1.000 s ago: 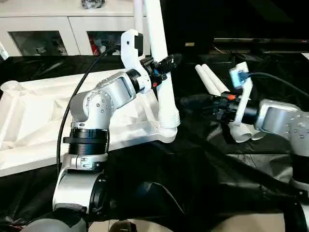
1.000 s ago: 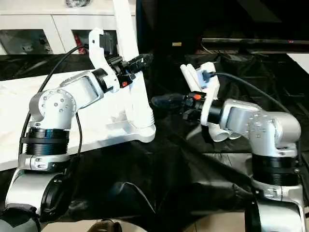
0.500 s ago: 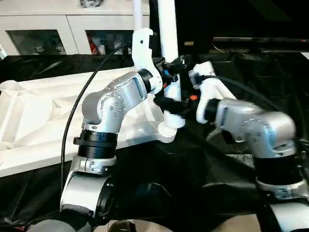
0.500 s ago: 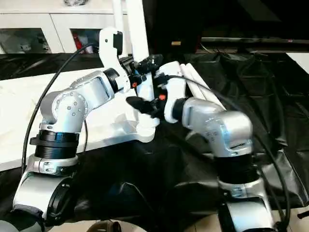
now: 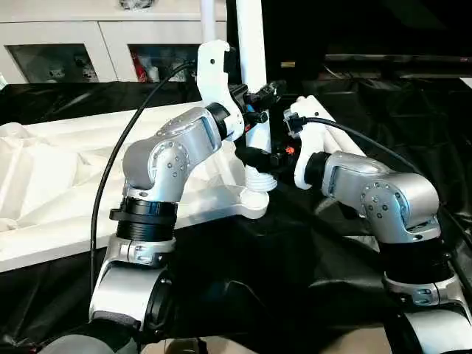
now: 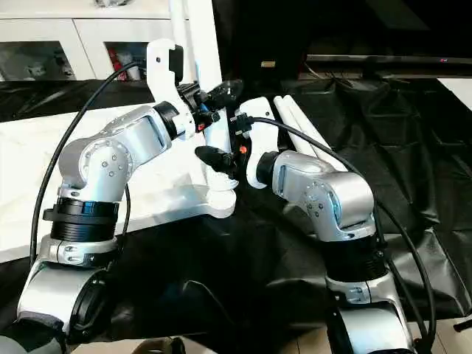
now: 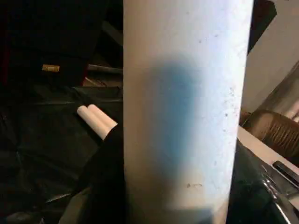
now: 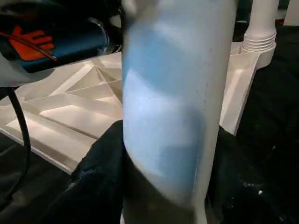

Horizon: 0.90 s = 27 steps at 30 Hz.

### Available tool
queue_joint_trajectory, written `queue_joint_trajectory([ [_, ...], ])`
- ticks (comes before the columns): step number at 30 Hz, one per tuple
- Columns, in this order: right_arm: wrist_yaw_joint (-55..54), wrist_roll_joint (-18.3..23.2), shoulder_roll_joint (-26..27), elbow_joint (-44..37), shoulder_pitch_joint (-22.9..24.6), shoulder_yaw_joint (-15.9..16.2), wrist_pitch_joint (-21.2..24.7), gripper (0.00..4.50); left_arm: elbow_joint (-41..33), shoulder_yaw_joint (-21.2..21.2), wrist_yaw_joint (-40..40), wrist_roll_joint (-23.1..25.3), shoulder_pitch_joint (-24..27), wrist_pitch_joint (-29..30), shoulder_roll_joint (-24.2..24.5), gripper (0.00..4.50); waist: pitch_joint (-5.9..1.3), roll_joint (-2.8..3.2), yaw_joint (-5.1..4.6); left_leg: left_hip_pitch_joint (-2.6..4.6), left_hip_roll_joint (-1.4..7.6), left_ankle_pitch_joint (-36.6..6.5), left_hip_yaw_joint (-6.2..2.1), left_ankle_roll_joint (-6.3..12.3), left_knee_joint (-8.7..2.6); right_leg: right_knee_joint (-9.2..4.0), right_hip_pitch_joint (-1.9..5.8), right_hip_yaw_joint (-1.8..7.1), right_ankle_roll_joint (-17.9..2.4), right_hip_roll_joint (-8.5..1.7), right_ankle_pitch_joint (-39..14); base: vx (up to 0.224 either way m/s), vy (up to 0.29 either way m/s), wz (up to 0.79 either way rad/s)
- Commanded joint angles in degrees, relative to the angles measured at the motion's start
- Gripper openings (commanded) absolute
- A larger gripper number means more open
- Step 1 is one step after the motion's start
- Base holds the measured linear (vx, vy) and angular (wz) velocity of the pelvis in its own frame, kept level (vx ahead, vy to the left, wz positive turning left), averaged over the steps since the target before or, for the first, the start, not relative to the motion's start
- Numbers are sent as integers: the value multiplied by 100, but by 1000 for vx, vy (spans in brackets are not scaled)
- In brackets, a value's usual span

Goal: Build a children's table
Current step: Pick table leg

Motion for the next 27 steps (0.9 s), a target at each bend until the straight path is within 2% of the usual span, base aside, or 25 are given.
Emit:
queue_joint_trajectory([
  [1, 65, 21, -20, -85, 67, -77, -93, 191, -45, -56, 29, 119, -37, -69, 75, 188, -469, -61, 1, 197, 212, -473, -55, -14, -368, -386, 276, 225, -1295, -275, 346, 0, 0, 0],
  [2, 91, 45, -27, -94, 73, -89, -107, 191, -54, -85, -3, 133, -27, -68, 95, 188, -471, -60, 3, 195, 215, -455, -56, -9, -368, -383, 277, 225, -1292, -277, 347, 0, 0, 0],
  [3, 177, 78, -66, -110, 80, -93, -143, 191, -62, -101, -16, 149, -17, -74, 112, 223, -476, -53, 6, 199, 216, -456, -56, -8, -364, -386, 276, 226, -1291, -276, 358, 0, 0, 0],
  [4, 190, 82, -72, -111, 80, -93, -149, 191, -61, -102, -18, 151, -16, -76, 114, 223, -475, -57, 8, 200, 218, -456, -54, -7, -364, -384, 277, 226, -1296, -276, 375, 0, 0, 0],
  [5, 376, 187, -138, -155, 102, -124, -173, 191, -93, -35, -97, 21, -7, -9, 107, 258, -477, -60, 10, 197, 213, -456, -52, 6, -361, -380, 285, 225, -1313, -278, 403, 0, 0, 0],
  [7, 599, 316, -212, -211, 130, -160, -202, 191, -105, 17, -164, -58, -7, 7, 109, 263, -474, -58, 17, 198, 213, -475, -48, 30, -358, -383, 288, 226, -1319, -273, 417, 0, 0, 0],
  [9, 1117, 735, -346, -395, 205, -343, -149, 191, -57, 246, -288, -325, -37, 76, 74, 263, -477, -59, 19, 192, 212, -462, -50, 70, -355, -377, 296, 225, -1347, -278, 465, 0, 0, 0],
  [10, 1440, 1029, -447, -505, 245, -478, -53, 191, -14, 388, -455, -563, -52, 198, 84, 299, -480, -63, 36, 188, 203, -472, -40, 140, -340, -371, 307, 225, -1446, -285, 494, 0, 0, 0],
  [11, 1440, 1029, -447, -505, 245, -478, -53, 191, -14, 388, -455, -563, -52, 198, 84, 299, -482, -64, 49, 190, 206, -464, -43, 161, -337, -373, 306, 221, -1467, -291, 492, 0, 0, 0],
  [12, 1785, 1368, -578, -609, 287, -634, 105, 191, -35, 482, -922, -958, -22, 447, 163, 304, -481, -72, 42, 192, 198, -429, -38, 197, -331, -368, 300, 215, -1515, -283, 479, 0, 0, 0],
  [14, 2245, 1758, -798, -706, 339, -787, 292, 191, -89, 519, -1652, -1456, 35, 732, 321, 304, -483, -64, 67, 197, 202, -422, -34, 262, -325, -364, 294, 214, -1573, -280, 421, 0, 0, 0],
  [17, 2548, 1912, -977, -721, 379, -813, 354, 191, -75, 552, -2021, -1721, 33, 872, 414, 304, -477, -53, 61, 205, 216, -496, -33, 284, -329, -374, 278, 206, -1659, -282, 310, 0, 0, 0],
  [20, 2931, 2019, -1244, -752, 454, -724, 421, 191, 15, 564, -2403, -1975, -50, 1081, 495, 304, -469, -46, 69, 208, 215, -593, -31, 223, -336, -392, 286, 212, -1611, -286, 104, 0, 0, 0],
  [22, 2978, 2077, -1286, -741, 460, -743, 447, 191, -15, 529, -2557, -2056, -52, 1138, 530, 267, -460, -38, 74, 214, 223, -645, -34, 182, -346, -403, 272, 216, -1599, -285, 11, 0, 0, 0],
  [26, 2968, 2160, -1303, -714, 449, -798, 480, 191, 103, 683, -2473, -2224, -84, 1151, 455, 265, -465, -45, 85, 212, 222, -658, -35, 120, -349, -402, 272, 214, -1600, -289, -26, 0, 0, 0],
  [27, 2971, 2155, -1306, -708, 447, -800, 474, 191, 158, 702, -2423, -2196, -95, 1127, 442, 230, -471, -47, 95, 212, 222, -653, -39, 105, -347, -404, 282, 214, -1577, -297, -34, 0, 0, 0],
])
